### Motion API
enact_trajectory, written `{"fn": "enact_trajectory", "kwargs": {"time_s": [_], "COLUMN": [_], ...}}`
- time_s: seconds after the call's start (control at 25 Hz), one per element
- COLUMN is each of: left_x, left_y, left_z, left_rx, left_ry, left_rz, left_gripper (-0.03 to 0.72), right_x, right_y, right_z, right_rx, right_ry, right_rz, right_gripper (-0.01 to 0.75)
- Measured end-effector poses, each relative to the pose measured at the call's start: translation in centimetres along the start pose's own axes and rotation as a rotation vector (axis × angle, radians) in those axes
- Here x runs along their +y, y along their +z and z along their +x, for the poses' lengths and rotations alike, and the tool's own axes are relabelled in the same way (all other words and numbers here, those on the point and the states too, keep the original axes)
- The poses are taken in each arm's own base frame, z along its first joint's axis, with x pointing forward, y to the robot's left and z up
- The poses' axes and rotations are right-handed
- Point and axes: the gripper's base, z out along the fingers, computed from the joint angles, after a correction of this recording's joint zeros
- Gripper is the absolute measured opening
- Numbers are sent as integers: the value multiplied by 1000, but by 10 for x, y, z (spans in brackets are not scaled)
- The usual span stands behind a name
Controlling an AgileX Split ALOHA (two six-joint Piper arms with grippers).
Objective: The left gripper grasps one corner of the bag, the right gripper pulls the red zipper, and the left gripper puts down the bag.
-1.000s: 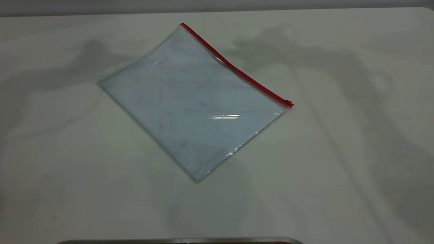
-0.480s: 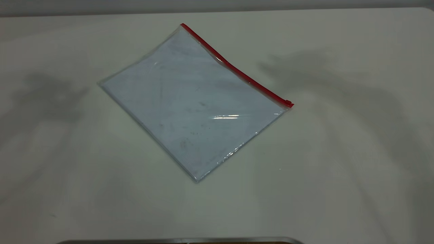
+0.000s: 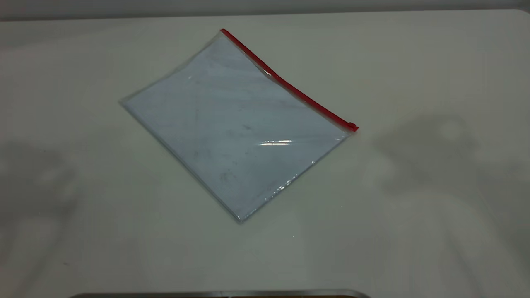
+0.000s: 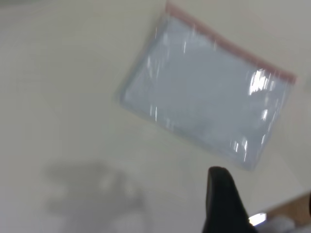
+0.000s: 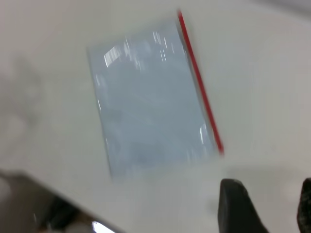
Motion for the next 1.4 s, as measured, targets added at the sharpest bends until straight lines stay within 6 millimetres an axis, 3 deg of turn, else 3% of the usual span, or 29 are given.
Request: {"fn": "enact_trajectory", "kwargs": {"time_s": [0.32, 0.52, 0.72, 0.92, 1.16, 1.4], "left_x": [-11, -23, -33, -36, -42, -50], "left_y": [27, 30, 31, 37, 25, 14], "left_z": [99, 147, 193, 231, 245, 258], "left_rx": [198, 217, 193, 162, 19, -108], "left_ry": [-71, -70, -67, -103, -85, -50], "left_rz": [-13, -26, -60, -140, -205, -235], "left_gripper": [478, 478, 477, 477, 477, 477], "right_x": [4, 4, 2, 2, -3, -1], "right_y": [17, 32, 40, 32, 26, 23], "right_z": [123, 198, 254, 260, 255, 266], "right_rx": [262, 417, 450, 310, 203, 289], "right_ry": [97, 161, 227, 216, 155, 171], "right_rz": [46, 91, 175, 222, 296, 290], "right_gripper": [346, 346, 346, 346, 343, 308]}}
